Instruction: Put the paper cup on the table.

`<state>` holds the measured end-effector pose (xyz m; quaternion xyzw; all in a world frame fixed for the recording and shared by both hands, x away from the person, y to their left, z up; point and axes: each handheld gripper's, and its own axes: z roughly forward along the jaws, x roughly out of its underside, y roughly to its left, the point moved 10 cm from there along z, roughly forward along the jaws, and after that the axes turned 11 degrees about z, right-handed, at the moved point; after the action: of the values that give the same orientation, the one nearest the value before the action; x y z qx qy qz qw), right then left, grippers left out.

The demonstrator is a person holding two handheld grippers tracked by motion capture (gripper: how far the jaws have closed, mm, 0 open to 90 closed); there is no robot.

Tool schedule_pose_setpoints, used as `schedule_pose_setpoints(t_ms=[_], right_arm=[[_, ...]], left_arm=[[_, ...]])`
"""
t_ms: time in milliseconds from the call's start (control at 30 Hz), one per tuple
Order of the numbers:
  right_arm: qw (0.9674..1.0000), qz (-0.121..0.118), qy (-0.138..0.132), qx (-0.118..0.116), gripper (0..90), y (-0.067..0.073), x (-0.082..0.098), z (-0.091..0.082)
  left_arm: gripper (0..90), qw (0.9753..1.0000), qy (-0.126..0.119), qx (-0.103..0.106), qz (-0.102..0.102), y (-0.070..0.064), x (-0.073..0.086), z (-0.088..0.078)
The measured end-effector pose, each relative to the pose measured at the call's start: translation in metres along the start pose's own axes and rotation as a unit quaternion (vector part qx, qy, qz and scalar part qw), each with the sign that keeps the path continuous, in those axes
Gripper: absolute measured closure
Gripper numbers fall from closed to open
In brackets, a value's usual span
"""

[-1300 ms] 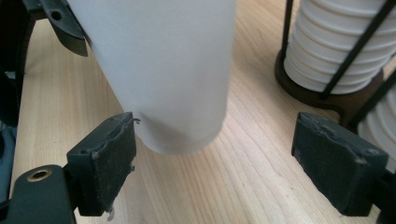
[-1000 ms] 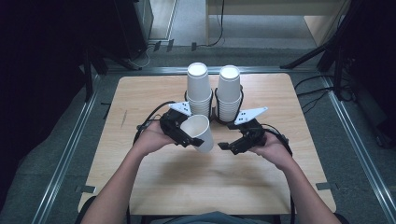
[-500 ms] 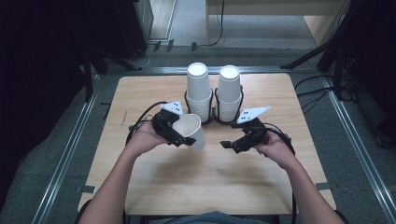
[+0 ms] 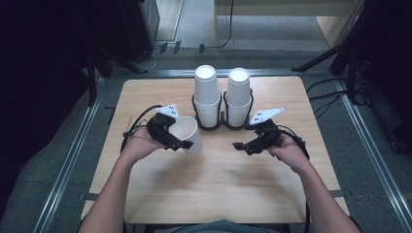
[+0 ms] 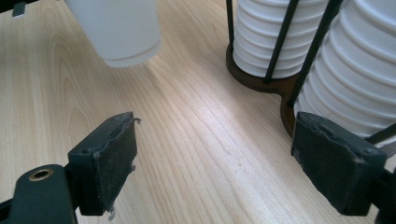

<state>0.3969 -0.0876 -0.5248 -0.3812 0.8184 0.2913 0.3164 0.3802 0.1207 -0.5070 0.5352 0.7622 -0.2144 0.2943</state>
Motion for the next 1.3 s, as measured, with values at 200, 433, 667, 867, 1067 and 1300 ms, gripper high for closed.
schedule_pose_setpoints(t_ms=[200,433,667,867,1067,1300], right_arm=[[1.0,0.007,0.003,0.003,14.8,-0.008,0.001,0.001],[0.9999,0.012,0.0,0.007,14.8,-0.014,0.0,0.0],[0.9999,0.015,0.0,0.007,14.8,-0.017,-0.001,0.0],[0.9999,0.015,0.001,0.006,14.8,-0.017,0.0,0.001],[0.9999,0.014,0.005,0.008,14.8,-0.019,0.002,0.0],[0.9998,0.007,0.01,0.014,14.8,-0.019,0.005,0.0]], left_arm=[[14.8,0.9998,-0.007,-0.013,-0.016,0.008,0.009,-0.011],[14.6,0.999,-0.004,-0.029,-0.032,0.018,0.021,-0.018],[14.2,0.9973,0.004,-0.055,-0.049,0.032,0.036,-0.024],[13.7,0.9952,0.012,-0.073,-0.063,0.043,0.048,-0.028],[13.7,0.994,0.016,-0.082,-0.071,0.053,0.055,-0.029],[13.3,0.9906,0.023,-0.099,-0.091,0.069,0.067,-0.03]])
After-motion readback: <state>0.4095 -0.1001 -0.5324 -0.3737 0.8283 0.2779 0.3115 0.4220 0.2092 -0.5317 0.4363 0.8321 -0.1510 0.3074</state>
